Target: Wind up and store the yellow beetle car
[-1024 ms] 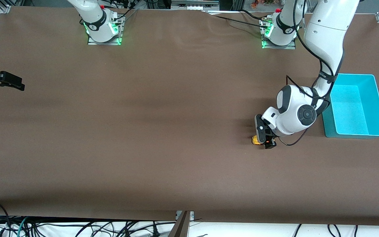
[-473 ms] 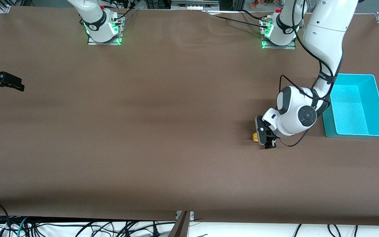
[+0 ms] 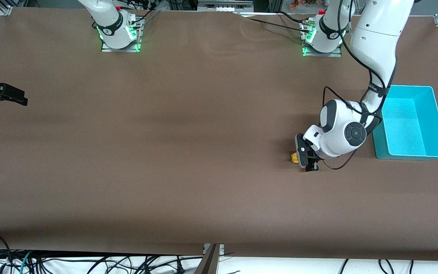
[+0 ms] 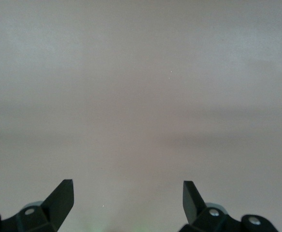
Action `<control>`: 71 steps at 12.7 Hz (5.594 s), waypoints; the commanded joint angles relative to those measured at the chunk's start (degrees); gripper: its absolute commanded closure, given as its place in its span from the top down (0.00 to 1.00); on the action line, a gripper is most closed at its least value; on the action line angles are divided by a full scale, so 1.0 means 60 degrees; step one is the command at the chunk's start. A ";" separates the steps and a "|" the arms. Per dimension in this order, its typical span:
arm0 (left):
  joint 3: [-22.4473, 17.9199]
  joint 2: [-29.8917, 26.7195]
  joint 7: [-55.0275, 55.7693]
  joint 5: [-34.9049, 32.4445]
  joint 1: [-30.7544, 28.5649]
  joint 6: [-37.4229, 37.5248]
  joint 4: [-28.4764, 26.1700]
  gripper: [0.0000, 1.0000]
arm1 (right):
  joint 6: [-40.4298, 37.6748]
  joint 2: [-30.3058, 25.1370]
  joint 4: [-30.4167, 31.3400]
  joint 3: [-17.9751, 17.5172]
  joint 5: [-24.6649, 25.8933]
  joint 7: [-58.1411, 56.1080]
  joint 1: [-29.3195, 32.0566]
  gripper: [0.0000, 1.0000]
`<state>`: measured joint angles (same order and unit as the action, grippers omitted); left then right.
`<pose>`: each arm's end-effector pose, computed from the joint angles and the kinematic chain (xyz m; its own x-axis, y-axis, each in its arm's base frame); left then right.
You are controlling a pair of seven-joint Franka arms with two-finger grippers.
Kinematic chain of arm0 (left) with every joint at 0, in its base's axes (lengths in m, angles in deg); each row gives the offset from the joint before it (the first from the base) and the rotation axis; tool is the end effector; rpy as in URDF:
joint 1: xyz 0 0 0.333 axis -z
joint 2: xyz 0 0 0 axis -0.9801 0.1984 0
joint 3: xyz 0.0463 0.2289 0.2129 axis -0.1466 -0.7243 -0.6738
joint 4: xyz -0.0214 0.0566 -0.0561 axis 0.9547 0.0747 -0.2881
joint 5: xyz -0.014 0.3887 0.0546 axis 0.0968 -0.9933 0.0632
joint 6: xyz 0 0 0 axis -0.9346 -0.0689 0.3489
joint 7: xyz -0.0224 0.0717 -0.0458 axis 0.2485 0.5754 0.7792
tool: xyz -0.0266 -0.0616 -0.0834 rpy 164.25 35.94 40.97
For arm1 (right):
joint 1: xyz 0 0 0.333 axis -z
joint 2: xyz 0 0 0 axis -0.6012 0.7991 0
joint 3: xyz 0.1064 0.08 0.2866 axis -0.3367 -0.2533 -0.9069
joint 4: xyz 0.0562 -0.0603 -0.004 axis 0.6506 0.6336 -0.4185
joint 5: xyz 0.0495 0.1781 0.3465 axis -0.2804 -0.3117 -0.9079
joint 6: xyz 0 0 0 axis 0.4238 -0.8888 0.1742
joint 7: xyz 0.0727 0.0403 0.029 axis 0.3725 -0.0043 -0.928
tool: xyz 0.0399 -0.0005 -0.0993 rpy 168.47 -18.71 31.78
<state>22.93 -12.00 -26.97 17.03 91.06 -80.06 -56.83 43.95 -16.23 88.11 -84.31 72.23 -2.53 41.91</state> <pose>0.6284 -0.1393 0.1872 0.1155 -0.9835 0.1394 -0.9928 -0.1098 0.0484 0.5907 -0.0490 0.5857 0.9941 0.0165 -0.1071 0.0216 -0.9987 0.0466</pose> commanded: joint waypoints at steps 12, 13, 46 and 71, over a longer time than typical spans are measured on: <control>-0.0291 -0.3079 -0.0186 -0.0302 -0.1759 0.4125 -0.0344 0.00 | 0.0066 -0.0043 0.0050 -0.0022 -0.0031 0.0086 0.0038 1.00; -0.0291 -0.3519 -0.0215 -0.0783 -0.2037 0.4535 -0.0447 0.00 | 0.0066 -0.0043 0.0050 -0.0022 -0.0031 0.0086 0.0038 1.00; 0.0073 -0.3946 -0.5869 -0.3777 -0.7490 0.1052 -0.4286 1.00 | 0.0080 0.0001 0.0050 -0.0007 -0.0016 0.0086 0.0052 1.00; 0.0647 -0.6263 1.1174 -0.2532 -0.3052 0.8551 0.1338 1.00 | 0.0197 0.0001 0.0035 -0.0007 -0.0016 0.0072 0.0052 1.00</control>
<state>27.12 -49.81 32.82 1.39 71.61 -31.28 -51.20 44.53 -15.81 88.12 -84.18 72.23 -2.50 41.96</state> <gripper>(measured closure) 0.000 0.000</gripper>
